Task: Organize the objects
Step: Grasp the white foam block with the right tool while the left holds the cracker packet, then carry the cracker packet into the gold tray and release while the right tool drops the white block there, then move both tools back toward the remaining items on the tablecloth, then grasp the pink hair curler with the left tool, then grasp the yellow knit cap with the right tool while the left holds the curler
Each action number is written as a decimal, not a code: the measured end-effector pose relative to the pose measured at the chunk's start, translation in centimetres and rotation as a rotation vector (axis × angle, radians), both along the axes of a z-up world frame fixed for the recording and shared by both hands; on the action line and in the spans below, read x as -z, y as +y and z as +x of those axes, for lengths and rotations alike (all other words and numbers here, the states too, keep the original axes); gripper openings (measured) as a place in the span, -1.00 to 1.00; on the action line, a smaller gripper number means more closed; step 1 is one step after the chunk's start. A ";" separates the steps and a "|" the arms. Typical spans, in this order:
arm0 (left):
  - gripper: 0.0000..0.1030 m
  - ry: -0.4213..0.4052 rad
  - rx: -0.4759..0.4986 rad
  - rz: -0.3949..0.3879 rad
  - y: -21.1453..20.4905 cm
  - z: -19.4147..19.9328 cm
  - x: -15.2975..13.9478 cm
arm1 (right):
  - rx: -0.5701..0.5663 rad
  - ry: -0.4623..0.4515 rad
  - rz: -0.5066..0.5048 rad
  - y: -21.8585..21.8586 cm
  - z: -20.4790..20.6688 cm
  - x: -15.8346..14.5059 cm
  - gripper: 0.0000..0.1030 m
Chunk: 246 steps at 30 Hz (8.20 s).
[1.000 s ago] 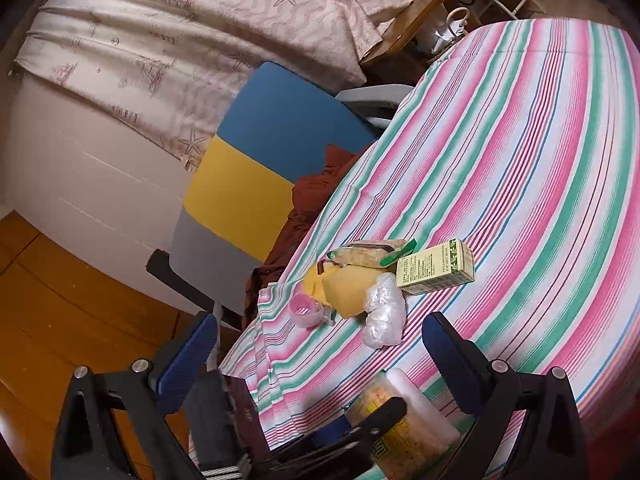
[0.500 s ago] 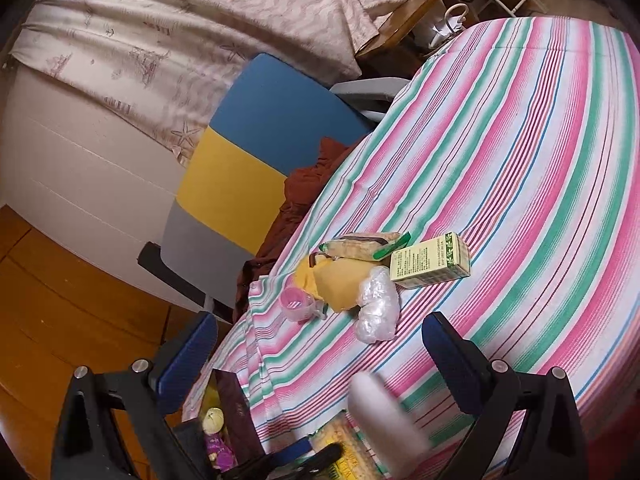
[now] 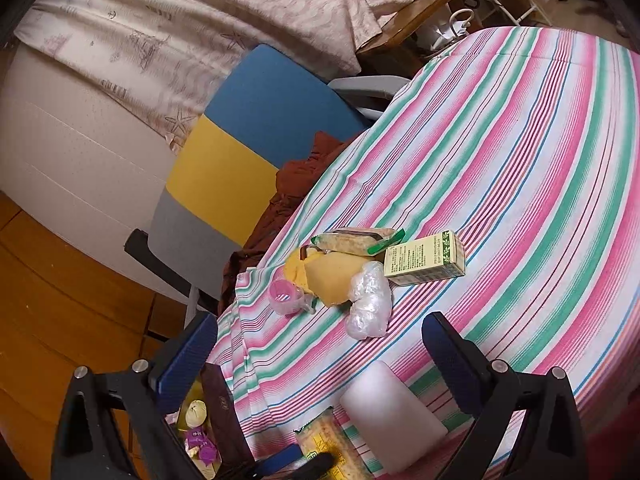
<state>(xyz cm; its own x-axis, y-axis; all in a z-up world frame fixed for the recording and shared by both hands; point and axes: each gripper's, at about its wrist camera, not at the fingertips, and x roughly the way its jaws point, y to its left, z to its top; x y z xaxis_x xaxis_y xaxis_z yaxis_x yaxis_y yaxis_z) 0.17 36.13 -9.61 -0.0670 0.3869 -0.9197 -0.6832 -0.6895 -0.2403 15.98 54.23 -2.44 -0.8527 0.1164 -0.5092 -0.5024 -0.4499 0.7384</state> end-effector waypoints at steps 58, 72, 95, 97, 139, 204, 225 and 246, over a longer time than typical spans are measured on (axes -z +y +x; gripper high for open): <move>-0.17 0.230 0.100 0.291 -12.8 0.9 -4.9 | -0.458 -0.461 0.190 -8.8 -10.0 0.8 0.22; -0.16 0.362 -0.445 0.288 -28.4 -8.9 -10.0 | -0.738 -0.159 0.155 -23.0 -19.2 -4.3 0.32; -0.01 0.442 -0.661 0.135 -35.7 -7.3 -7.9 | -0.815 -0.265 0.459 -32.7 -19.1 -1.8 0.77; -0.01 0.463 -0.655 0.121 -35.3 -7.0 -8.1 | -0.794 -0.263 0.503 -32.9 -18.6 -2.0 0.77; -0.01 0.485 -0.423 0.115 -27.9 -3.6 -8.6 | -0.463 -0.314 0.399 -20.3 -14.9 -0.4 0.82; 0.24 0.107 0.009 0.240 5.6 -15.2 -1.2 | -0.082 -0.312 0.112 3.8 -10.4 1.7 0.91; 0.24 0.224 0.065 0.213 -4.7 -3.1 -2.3 | -0.342 -0.256 0.235 -0.8 -13.5 0.8 0.91; 0.24 0.191 0.087 0.272 -8.3 -1.1 -2.7 | -0.540 -0.721 0.546 -3.0 -27.1 6.0 0.10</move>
<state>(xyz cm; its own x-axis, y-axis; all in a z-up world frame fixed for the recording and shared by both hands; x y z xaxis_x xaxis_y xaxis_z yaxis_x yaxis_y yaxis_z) -0.96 27.81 -6.90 -0.1838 0.6281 -0.7561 -0.7870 -0.5549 -0.2696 -11.12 51.26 -8.40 -0.3760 0.1781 -0.9093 -0.3758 -0.9263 -0.0261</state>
